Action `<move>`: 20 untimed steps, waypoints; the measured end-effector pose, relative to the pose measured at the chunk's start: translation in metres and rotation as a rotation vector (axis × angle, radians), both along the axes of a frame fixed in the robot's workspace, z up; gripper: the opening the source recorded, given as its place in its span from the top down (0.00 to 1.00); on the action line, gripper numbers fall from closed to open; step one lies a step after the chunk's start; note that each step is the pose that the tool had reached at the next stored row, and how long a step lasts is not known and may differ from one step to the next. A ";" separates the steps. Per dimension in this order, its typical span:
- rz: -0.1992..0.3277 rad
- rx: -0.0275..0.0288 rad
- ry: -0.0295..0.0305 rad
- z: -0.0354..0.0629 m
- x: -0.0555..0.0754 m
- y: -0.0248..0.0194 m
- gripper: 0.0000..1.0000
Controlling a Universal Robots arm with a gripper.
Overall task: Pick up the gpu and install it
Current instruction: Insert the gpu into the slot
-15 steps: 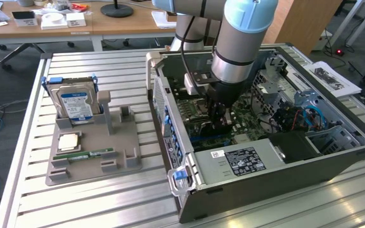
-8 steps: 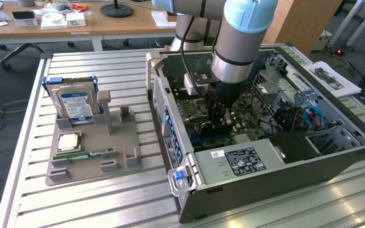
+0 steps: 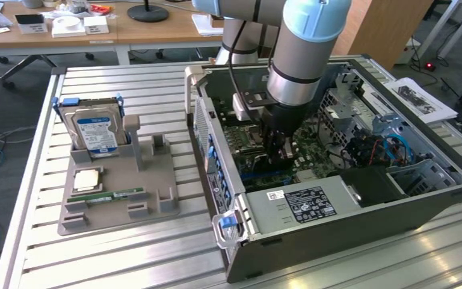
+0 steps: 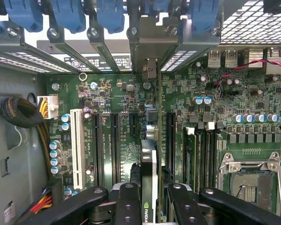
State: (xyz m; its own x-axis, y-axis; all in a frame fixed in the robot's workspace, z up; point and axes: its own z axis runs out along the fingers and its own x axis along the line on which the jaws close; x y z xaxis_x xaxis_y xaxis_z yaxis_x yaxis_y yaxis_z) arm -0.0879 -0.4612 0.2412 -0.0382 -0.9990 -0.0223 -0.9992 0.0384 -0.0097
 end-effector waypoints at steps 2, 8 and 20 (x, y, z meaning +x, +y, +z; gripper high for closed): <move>0.000 0.0001 0.0000 0.0000 0.000 0.0000 0.73; 0.000 0.0001 0.0000 -0.0002 -0.001 0.0000 0.73; 0.000 0.0003 -0.0001 -0.0002 -0.001 0.0000 0.60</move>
